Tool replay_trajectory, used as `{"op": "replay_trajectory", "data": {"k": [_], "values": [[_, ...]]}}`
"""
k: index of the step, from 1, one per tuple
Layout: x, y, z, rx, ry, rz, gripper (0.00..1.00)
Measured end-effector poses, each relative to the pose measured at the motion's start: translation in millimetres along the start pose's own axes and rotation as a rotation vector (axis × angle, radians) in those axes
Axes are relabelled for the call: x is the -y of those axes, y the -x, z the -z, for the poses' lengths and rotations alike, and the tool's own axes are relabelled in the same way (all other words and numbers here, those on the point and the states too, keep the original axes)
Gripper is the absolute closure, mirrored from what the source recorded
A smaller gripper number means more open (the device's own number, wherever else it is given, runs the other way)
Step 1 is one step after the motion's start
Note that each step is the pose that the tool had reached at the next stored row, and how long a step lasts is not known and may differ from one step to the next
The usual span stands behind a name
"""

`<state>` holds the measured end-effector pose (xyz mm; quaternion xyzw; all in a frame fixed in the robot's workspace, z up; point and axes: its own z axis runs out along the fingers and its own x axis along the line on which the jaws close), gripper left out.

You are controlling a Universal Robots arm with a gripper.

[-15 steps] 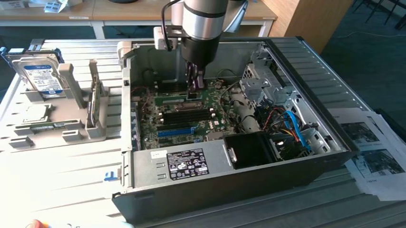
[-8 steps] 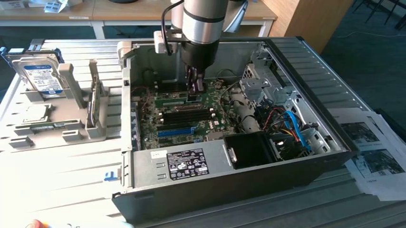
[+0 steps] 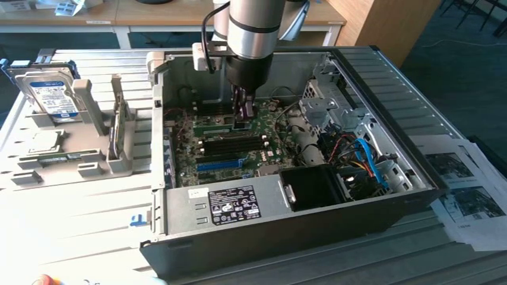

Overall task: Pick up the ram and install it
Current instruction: 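Insert the ram into the slot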

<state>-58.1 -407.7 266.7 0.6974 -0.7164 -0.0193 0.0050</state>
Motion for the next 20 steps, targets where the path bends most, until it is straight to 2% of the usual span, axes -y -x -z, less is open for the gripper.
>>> {"op": "replay_trajectory", "data": {"k": [5, 14, 20], "values": [[0.9, 0.0, -0.1, 0.0001, -0.0001, 0.0, 0.88], [14.1, 0.4, 0.4, 0.0001, 0.0, 0.0, 0.88], [16.8, 0.5, 0.5, 0.0001, 0.0, 0.0, 0.88]]}}
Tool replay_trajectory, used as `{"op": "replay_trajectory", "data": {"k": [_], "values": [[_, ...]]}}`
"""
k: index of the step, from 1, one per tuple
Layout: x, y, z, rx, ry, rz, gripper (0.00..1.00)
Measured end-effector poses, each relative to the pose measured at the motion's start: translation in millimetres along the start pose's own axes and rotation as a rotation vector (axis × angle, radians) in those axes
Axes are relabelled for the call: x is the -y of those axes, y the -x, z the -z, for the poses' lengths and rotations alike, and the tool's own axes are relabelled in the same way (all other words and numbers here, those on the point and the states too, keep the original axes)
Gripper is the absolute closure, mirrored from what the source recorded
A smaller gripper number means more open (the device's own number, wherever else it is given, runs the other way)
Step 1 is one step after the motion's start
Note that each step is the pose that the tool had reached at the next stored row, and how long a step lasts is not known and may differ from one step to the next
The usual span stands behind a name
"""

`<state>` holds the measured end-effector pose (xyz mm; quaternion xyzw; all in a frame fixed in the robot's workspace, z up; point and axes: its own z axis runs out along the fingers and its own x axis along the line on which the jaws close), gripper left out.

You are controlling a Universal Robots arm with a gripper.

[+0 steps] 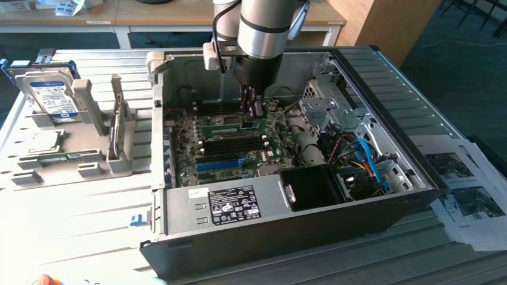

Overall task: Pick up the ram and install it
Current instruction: 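Insert the ram into the slot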

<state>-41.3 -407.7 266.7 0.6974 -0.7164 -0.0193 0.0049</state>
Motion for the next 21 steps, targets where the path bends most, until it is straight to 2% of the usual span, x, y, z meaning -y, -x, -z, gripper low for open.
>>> {"op": "replay_trajectory", "data": {"k": [9, 21], "values": [[3.2, 0.1, -0.2, 0.0001, -0.0001, 0.0, 0.88], [3.5, -0.1, -9.5, 0.0, 0.0, 0.0, 0.88]]}}
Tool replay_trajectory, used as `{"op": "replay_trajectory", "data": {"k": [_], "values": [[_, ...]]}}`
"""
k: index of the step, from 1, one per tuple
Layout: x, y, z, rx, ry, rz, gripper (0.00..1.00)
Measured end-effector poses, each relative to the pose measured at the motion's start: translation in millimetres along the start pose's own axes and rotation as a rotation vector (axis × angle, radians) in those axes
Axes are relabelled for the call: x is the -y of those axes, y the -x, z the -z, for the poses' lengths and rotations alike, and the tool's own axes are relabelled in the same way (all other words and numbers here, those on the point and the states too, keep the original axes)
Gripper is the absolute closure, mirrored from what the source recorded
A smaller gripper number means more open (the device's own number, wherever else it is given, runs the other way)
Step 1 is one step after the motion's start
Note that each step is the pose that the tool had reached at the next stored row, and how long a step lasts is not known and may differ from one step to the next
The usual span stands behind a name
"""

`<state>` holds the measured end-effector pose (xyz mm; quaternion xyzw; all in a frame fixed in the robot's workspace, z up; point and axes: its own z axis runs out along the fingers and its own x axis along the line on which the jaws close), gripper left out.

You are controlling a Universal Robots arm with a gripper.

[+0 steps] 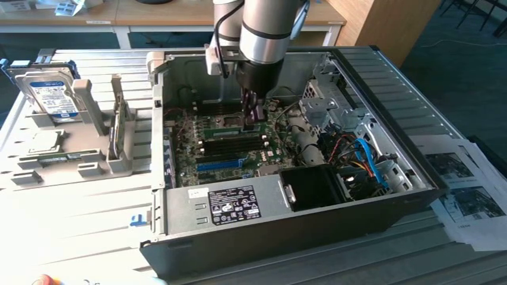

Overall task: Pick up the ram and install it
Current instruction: 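Insert the ram into the slot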

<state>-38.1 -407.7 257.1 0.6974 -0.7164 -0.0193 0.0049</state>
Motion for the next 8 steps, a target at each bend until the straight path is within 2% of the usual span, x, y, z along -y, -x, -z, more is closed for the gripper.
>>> {"op": "replay_trajectory", "data": {"k": [8], "values": [[0.3, -0.1, -7.9, 0.0, 0.0, 0.0, 0.88]]}}
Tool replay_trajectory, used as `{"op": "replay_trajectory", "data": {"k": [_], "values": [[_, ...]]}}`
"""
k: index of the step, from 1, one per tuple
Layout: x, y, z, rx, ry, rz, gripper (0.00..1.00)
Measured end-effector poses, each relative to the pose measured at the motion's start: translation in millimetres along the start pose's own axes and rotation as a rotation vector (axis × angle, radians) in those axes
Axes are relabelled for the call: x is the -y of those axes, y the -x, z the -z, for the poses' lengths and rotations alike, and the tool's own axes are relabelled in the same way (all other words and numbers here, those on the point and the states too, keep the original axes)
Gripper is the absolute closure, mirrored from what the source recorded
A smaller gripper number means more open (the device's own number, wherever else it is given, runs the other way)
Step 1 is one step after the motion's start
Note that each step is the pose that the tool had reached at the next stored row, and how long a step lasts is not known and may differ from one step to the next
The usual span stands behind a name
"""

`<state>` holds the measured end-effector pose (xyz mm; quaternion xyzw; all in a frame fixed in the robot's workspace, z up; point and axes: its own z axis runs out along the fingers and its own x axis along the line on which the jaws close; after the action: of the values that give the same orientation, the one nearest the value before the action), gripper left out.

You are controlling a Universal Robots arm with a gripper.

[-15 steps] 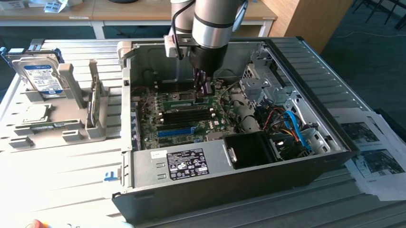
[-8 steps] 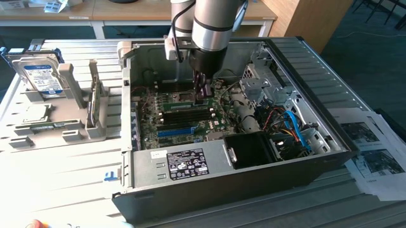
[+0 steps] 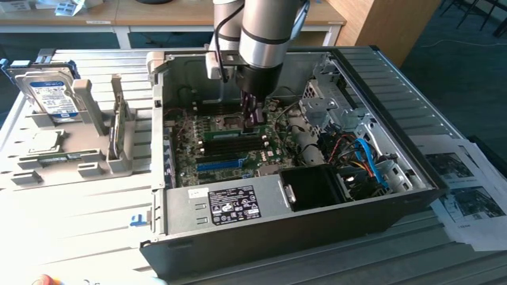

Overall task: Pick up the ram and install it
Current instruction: 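Insert the ram into the slot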

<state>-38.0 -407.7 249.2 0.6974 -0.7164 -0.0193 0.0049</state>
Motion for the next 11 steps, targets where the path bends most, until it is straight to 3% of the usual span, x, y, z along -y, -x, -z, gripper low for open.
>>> {"op": "replay_trajectory", "data": {"k": [11], "values": [[0.3, -0.2, -7.8, -0.0001, 0.0, 0.0, 0.88]]}}
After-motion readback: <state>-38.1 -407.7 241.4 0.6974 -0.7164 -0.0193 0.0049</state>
